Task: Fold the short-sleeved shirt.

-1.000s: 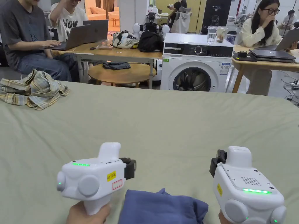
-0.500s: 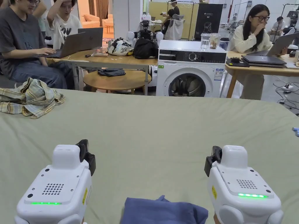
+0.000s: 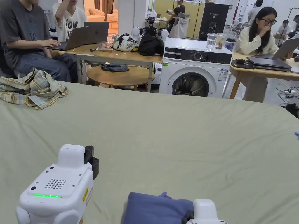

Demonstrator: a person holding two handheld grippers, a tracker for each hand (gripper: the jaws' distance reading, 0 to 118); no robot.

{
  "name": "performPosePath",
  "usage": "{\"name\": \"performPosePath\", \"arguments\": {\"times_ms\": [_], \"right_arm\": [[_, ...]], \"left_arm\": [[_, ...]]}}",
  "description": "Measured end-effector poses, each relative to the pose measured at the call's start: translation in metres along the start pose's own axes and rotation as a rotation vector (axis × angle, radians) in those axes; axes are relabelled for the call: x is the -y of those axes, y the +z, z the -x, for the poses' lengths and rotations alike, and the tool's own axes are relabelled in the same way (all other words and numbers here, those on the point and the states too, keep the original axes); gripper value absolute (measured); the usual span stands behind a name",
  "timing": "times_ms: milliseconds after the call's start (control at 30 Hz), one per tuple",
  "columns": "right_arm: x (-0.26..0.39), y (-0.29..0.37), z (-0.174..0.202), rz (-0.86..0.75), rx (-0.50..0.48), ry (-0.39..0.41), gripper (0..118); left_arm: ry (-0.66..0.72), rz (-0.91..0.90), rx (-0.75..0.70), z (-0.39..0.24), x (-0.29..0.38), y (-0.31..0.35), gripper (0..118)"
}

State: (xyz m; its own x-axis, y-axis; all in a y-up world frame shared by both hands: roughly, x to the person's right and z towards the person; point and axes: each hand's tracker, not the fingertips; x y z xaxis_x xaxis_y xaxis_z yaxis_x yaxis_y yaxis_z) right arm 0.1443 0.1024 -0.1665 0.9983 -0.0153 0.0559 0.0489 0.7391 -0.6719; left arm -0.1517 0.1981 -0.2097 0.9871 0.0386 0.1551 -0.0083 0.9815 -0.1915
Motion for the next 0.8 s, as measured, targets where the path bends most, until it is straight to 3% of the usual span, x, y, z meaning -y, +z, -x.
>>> {"name": "performPosePath", "arguments": {"times_ms": [200, 400, 467, 500, 533, 633, 800], "right_arm": [[-0.013, -0.014, -0.006, 0.026, 0.002, -0.013, 0], [-0.015, -0.02, -0.012, 0.046, -0.012, -0.013, 0], [-0.015, -0.021, -0.012, 0.047, -0.012, -0.002, 0], [-0.014, -0.019, -0.012, 0.046, -0.012, -0.001, 0], [-0.015, -0.019, -0.012, 0.046, -0.015, -0.002, 0], [-0.014, -0.019, -0.015, 0.047, -0.024, -0.016, 0], [-0.013, -0.017, -0.013, 0.044, -0.026, -0.011, 0]], "left_arm": [[0.075, 0.228, 0.114, 0.013, 0.005, -0.011, 0], [0.223, 0.624, 0.352, 0.034, 0.016, -0.045, 2], [0.327, 0.715, 0.474, 0.047, 0.025, -0.058, 28], [0.374, 0.748, 0.499, 0.05, 0.03, -0.062, 55], [0.407, 0.779, 0.534, 0.051, 0.034, -0.063, 68], [0.481, 0.801, 0.685, 0.056, 0.047, -0.073, 71], [0.599, 0.913, 0.781, 0.044, 0.082, -0.106, 71]]}}
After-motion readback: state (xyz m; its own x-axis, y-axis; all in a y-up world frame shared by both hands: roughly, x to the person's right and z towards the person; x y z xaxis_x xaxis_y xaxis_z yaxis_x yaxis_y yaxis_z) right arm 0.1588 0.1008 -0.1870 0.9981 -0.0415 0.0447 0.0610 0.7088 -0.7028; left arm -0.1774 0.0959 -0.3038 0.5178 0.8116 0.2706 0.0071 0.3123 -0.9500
